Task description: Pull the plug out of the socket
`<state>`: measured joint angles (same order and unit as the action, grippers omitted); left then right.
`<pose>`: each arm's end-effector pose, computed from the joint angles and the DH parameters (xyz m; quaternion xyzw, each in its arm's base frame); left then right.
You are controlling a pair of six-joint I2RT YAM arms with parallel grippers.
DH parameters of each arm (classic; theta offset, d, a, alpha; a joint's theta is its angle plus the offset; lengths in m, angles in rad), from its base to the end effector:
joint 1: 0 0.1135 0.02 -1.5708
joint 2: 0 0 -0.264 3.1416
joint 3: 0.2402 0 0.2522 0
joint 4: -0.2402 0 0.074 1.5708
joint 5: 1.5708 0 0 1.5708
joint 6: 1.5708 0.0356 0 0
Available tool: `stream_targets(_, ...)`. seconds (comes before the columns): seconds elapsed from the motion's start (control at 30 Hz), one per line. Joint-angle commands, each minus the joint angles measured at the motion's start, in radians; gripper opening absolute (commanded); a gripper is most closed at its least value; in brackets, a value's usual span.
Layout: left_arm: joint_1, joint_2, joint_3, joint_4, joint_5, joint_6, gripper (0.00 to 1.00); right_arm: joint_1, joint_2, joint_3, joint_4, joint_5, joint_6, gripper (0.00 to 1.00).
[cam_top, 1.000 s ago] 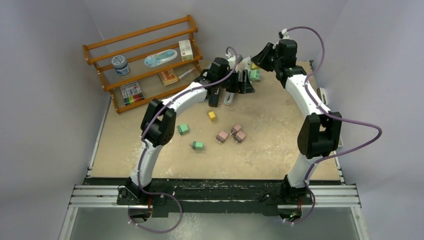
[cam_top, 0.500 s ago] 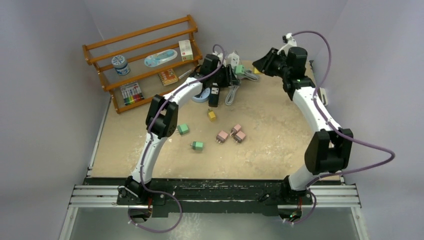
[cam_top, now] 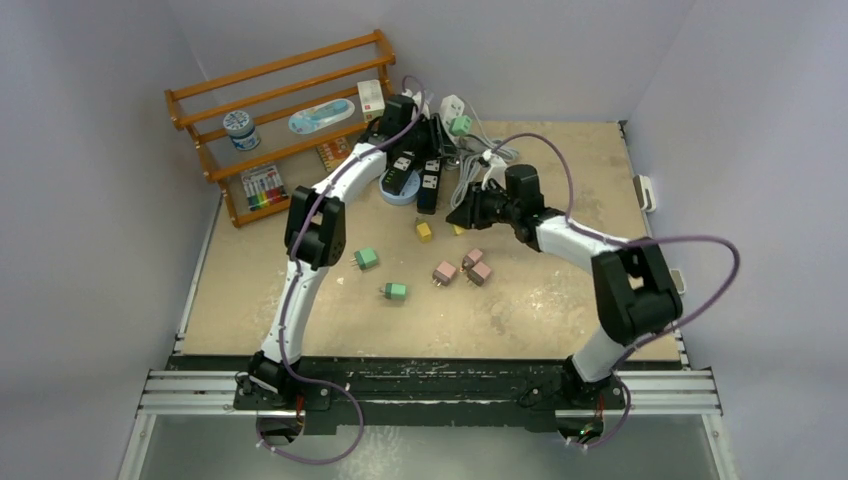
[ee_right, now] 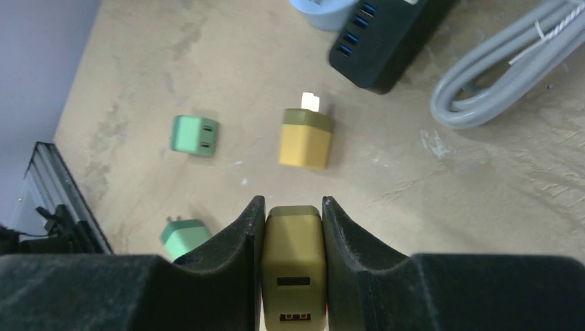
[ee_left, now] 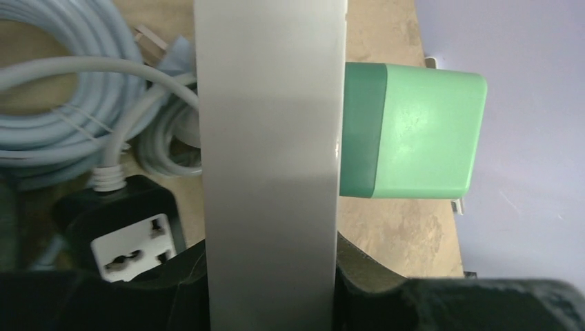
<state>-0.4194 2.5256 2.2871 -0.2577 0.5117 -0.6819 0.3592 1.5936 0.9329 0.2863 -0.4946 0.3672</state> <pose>0.5227 -0.2521 0.2165 0.0196 0.8409 -0.4444 0.3082 0.3257 0.1404 0.2360 -0.1346 0.8018 0.3831 0.4385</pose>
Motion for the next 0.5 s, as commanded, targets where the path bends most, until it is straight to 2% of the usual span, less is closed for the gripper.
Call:
stream_targets(0.0,0.011,-0.031,0.034,0.063,-0.044,0.065,0.0,-0.016,0.16,0.139,0.049,-0.048,-0.036,0.0)
stream_targets(0.2,0.011,-0.085,-0.034,0.043,-0.118,0.119,0.0,-0.015,0.337,0.299,-0.05,-0.05,-0.078,0.0)
stream_targets(0.23,0.011,-0.092,-0.047,0.047,-0.124,0.118,0.0,-0.012,0.352,0.309,-0.062,-0.042,-0.083,0.04)
stream_targets(0.4,0.011,-0.137,-0.127,0.081,-0.137,0.137,0.0,-0.009,0.352,0.305,-0.089,0.006,-0.107,0.49)
stream_targets(0.47,0.011,-0.155,-0.15,0.088,-0.132,0.179,0.0,-0.009,0.307,0.294,-0.109,0.004,-0.127,0.63)
